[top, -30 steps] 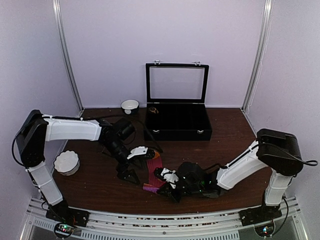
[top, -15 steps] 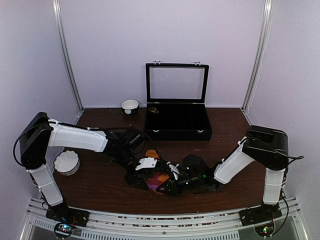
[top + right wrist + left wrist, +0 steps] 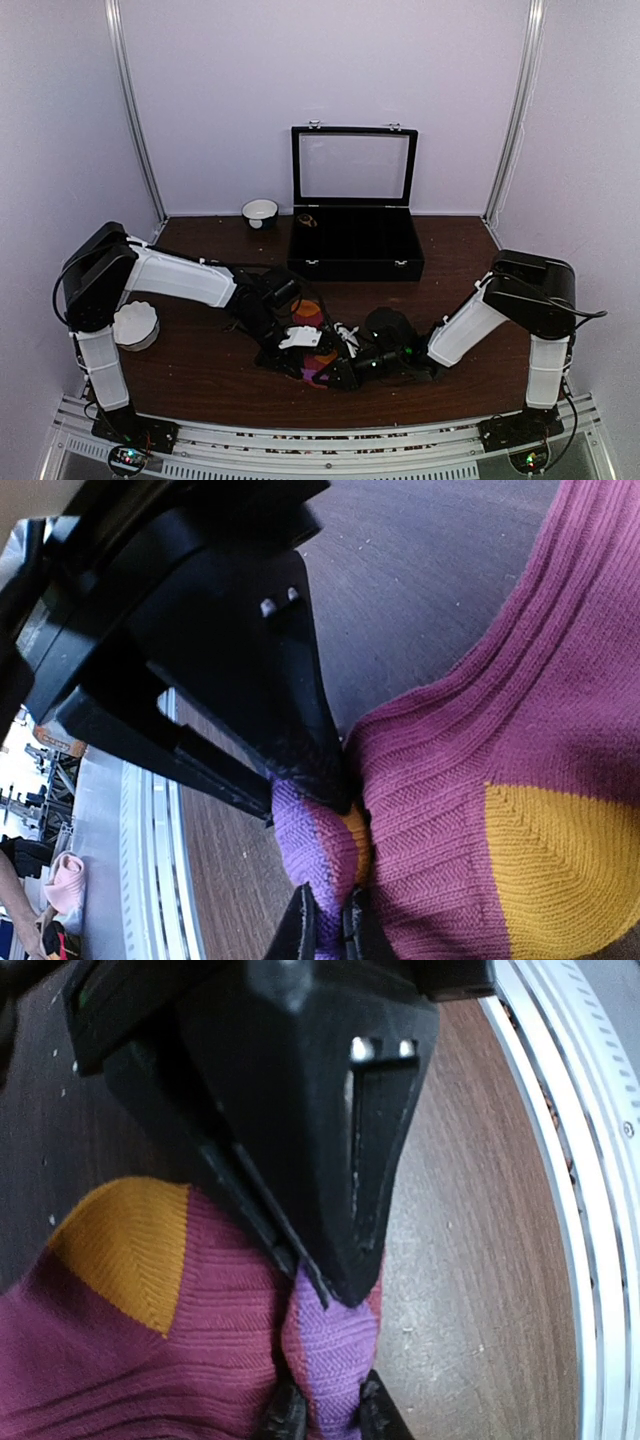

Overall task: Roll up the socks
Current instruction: Roll the sock at the center of the board.

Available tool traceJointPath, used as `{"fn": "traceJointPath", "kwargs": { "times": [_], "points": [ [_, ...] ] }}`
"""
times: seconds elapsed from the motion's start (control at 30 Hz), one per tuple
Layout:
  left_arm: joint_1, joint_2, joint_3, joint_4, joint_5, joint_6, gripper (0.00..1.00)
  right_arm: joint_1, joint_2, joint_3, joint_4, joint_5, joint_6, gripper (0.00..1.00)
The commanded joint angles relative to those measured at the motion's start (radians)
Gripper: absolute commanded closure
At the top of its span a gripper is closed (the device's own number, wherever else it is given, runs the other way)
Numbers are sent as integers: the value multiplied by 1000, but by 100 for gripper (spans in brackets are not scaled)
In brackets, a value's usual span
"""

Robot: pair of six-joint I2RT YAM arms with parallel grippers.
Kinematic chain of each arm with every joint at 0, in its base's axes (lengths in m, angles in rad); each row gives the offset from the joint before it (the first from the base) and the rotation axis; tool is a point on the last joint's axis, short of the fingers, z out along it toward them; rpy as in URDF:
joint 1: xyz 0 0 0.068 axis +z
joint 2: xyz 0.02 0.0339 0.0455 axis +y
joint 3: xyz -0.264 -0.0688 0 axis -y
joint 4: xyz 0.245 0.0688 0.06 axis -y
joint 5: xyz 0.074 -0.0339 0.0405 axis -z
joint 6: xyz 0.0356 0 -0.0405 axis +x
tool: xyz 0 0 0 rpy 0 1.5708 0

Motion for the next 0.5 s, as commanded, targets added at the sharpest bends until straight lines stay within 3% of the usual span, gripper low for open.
{"fn": "traceJointPath", "kwargs": {
  "times": [0.0,0.07,0.2,0.47],
  "points": [
    [-3,61,86,-93,50,1,93,-1,24,-48,-166,50,-1,86],
    [3,100,127,-149,70,-7,100,3,-9,-71,-150,77,-23,75],
    [30,170,192,-266,114,-31,100,17,-103,-139,-119,153,-88,49],
    [71,282,282,-456,190,-51,100,91,-233,-235,-179,334,-186,35]
  ]
}}
